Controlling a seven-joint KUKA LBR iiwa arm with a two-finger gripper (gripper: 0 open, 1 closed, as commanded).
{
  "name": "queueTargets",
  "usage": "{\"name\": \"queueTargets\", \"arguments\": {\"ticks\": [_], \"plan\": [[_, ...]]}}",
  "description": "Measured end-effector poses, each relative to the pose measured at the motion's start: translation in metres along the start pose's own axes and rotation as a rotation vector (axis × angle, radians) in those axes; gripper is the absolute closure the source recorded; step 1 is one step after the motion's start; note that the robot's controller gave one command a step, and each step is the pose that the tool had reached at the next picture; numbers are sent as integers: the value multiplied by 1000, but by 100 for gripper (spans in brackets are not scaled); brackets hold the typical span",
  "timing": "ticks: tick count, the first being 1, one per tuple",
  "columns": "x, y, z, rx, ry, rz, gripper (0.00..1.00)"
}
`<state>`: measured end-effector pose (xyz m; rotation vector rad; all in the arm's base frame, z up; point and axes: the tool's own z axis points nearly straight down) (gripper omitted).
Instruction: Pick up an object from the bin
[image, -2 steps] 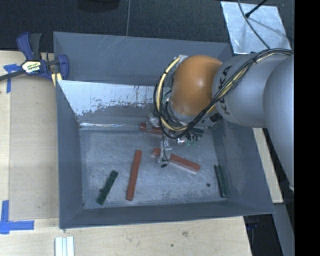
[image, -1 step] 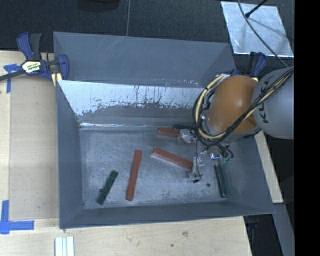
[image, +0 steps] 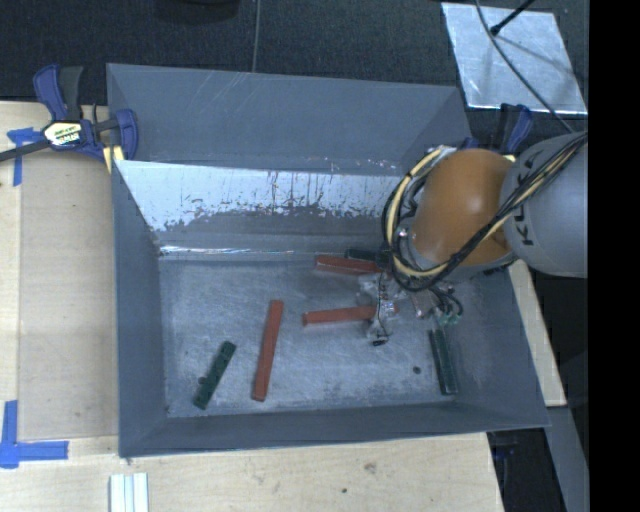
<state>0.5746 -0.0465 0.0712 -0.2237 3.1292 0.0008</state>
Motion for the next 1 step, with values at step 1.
{"name": "queueTargets", "arguments": {"ticks": [1], "plan": [[-18,14,-161,3,-6,-440,100]]}}
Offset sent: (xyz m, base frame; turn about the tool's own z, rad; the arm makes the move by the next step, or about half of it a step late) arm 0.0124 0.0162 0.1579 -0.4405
